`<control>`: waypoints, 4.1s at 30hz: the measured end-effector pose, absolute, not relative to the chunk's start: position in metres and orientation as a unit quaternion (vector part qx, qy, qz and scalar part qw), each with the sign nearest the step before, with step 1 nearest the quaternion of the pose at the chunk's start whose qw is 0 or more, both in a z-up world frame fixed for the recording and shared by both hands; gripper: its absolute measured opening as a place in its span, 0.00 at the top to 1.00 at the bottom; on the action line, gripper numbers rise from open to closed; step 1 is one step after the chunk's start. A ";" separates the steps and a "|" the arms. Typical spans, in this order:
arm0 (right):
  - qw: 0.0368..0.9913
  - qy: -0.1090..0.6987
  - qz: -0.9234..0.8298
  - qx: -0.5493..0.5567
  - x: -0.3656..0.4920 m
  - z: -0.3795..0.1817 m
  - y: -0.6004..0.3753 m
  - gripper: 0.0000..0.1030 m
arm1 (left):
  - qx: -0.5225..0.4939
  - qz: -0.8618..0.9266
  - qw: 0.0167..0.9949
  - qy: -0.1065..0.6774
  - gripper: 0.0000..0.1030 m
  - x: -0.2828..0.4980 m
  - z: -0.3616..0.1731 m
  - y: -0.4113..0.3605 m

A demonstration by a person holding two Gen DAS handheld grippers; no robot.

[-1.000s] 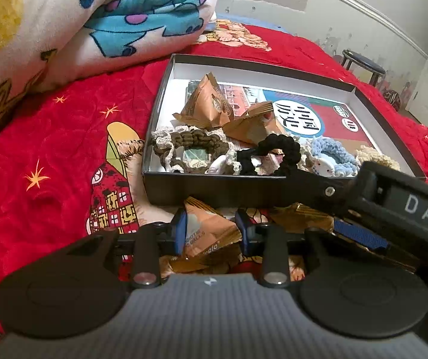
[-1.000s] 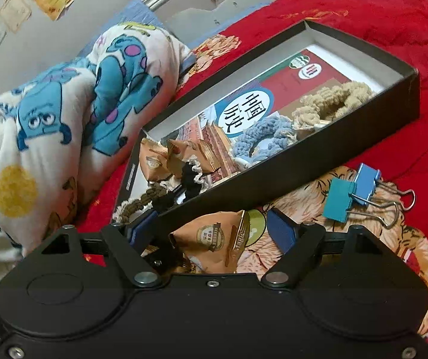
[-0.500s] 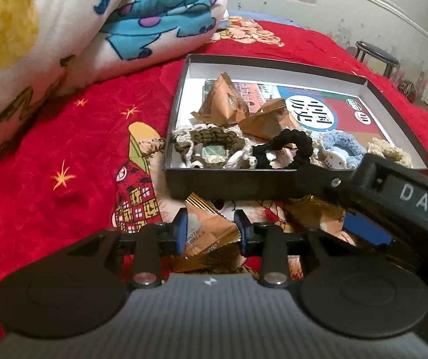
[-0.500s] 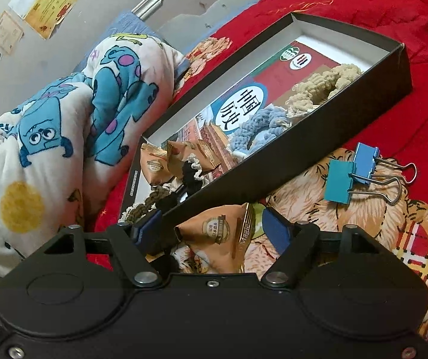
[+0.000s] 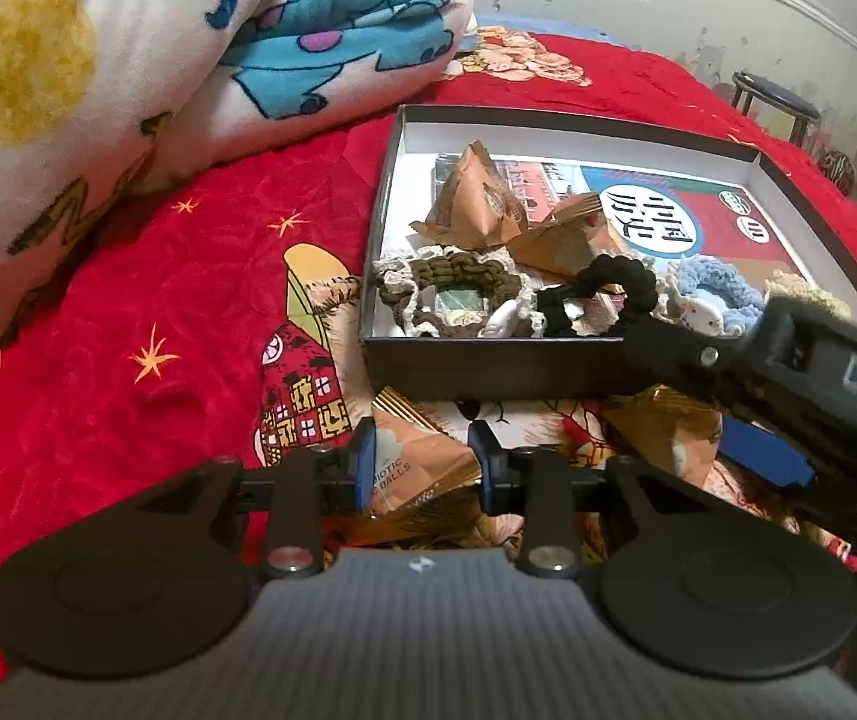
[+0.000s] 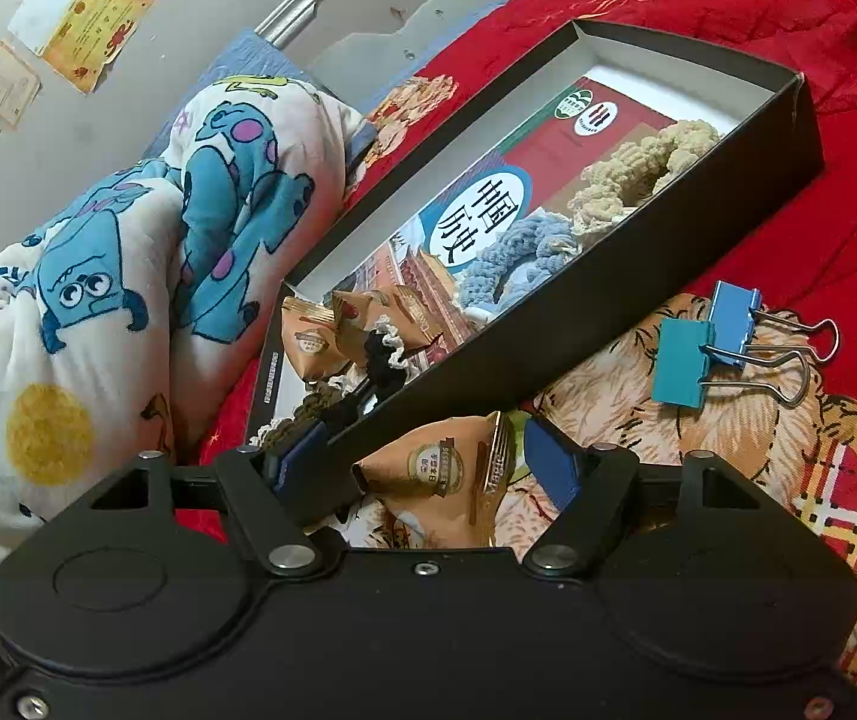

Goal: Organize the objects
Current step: 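Grasp a paper-wrapped packet with the left tool while the right tool grasps another, then lift both held packets and carry them over the black box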

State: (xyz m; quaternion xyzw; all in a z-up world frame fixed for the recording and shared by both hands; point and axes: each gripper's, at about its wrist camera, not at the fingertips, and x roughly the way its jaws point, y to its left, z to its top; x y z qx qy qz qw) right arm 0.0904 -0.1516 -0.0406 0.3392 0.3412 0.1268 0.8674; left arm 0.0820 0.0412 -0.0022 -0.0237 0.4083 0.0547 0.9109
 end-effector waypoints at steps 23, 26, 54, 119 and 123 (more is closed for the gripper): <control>0.904 0.346 0.124 0.220 0.092 -0.029 -0.137 0.28 | -0.007 0.099 0.911 0.400 0.65 0.091 -0.007 0.037; 0.908 0.337 0.119 0.217 0.088 -0.032 -0.139 0.30 | 0.012 0.103 0.914 0.392 0.65 0.090 -0.009 0.032; 0.934 0.333 0.072 0.109 0.072 -0.030 -0.114 0.60 | -0.009 0.071 0.915 0.396 0.67 0.087 -0.009 0.038; 0.924 0.249 0.093 0.274 0.151 0.027 -0.276 0.62 | -0.032 -0.075 0.968 0.237 0.68 0.154 0.022 -0.039; 0.923 0.256 0.094 0.273 0.176 0.012 -0.256 0.62 | -0.006 -0.042 0.966 0.255 0.68 0.162 0.002 -0.042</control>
